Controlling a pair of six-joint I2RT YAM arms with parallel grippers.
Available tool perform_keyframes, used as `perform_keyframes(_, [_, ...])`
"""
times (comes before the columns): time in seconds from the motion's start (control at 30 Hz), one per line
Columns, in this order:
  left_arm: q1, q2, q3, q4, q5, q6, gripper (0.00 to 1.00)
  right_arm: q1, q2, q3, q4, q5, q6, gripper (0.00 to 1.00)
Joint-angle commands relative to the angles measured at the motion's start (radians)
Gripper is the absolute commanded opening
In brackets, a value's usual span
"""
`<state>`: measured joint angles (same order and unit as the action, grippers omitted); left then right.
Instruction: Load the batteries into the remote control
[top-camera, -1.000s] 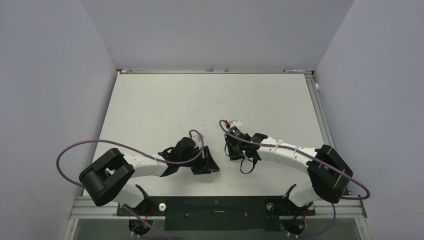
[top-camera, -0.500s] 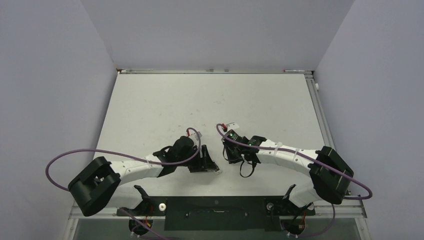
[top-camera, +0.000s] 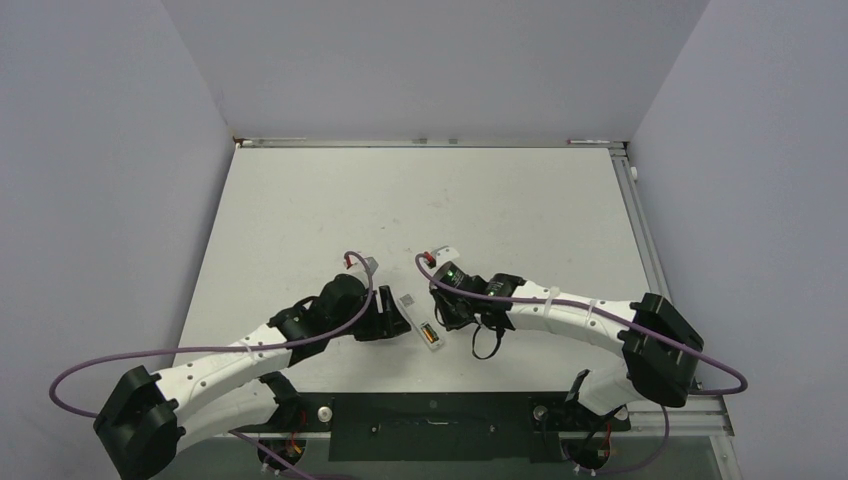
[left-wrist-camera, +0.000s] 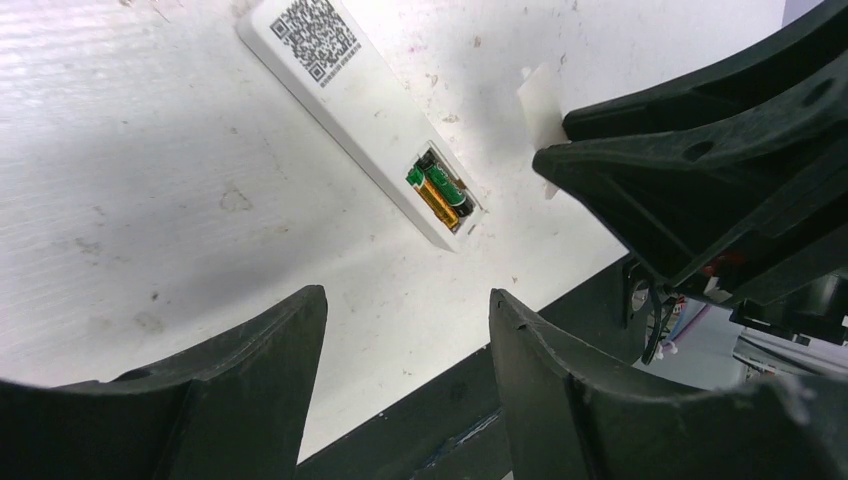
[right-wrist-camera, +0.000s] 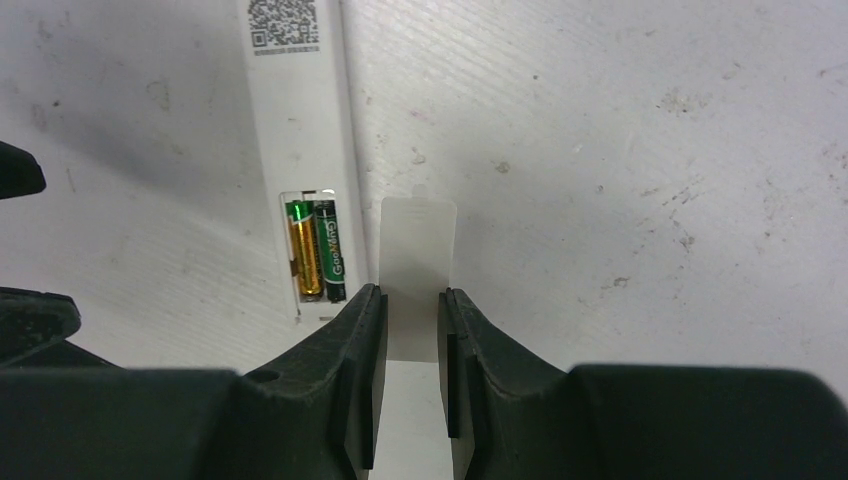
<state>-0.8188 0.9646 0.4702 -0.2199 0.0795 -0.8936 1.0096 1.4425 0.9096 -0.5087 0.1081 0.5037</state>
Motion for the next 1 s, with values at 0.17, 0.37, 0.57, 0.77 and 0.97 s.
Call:
perform_keyframes(0.17, [0.024,-0.145,0.057,-0.135,-0.105,0.035,0.58,0.069,0.079,0.066,0.013,0.009,-0.024,0.09])
perform_keyframes(0.37, [0.032,-0.147,0.055,-0.140,-0.100,0.040,0.57,0.107,0.124,0.092,0.024,0.012,-0.022,0.09])
perform_keyframes(0.57, [0.035,-0.142,0.047,-0.132,-0.092,0.040,0.57,0.125,0.151,0.108,0.031,0.014,-0.019,0.09])
perform_keyframes(0.77, [0.040,-0.147,0.044,-0.133,-0.087,0.041,0.57,0.131,0.170,0.118,0.035,0.020,-0.016,0.10])
perform_keyframes(0.97, [0.046,-0.150,0.047,-0.134,-0.086,0.044,0.58,0.132,0.180,0.119,0.044,0.020,-0.016,0.12])
